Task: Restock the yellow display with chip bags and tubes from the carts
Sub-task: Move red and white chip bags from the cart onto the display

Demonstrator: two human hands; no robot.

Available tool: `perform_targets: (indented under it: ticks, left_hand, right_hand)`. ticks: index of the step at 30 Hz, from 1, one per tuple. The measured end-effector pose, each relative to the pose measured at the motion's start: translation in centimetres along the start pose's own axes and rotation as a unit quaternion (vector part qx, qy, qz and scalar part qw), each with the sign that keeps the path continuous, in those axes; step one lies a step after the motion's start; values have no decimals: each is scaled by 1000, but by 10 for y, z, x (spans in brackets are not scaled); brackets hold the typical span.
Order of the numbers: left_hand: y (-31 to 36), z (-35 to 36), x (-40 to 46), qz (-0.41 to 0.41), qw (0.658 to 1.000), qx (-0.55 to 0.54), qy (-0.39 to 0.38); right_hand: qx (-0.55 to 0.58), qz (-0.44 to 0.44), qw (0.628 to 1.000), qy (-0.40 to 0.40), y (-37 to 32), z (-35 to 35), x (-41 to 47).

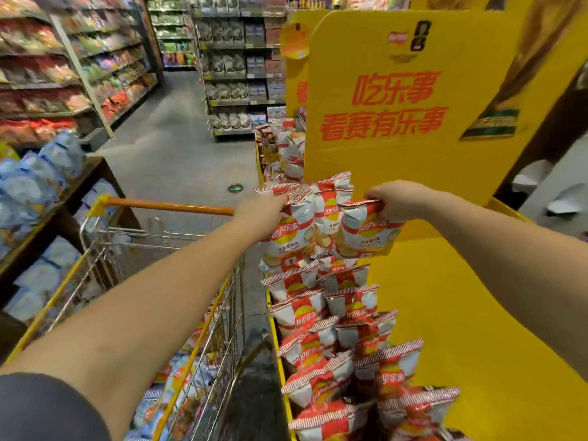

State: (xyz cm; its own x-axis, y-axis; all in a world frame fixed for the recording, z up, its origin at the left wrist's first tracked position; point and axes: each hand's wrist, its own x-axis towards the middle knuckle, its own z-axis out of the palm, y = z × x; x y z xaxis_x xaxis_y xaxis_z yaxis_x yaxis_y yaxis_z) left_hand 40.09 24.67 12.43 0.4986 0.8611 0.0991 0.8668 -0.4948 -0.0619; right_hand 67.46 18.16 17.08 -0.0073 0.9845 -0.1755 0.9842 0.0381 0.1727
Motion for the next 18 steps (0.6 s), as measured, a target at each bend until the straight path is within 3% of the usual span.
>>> perform_targets:
  ticks: [8,18]
  left_hand:
    - [-18,64,46,19,999,0,-44]
    - [-29,88,83,82,976,-125,-156]
  right_hand:
    - [-27,-38,998,-42,-19,43,67]
    - [-11,-27,993,-116,-13,59,110]
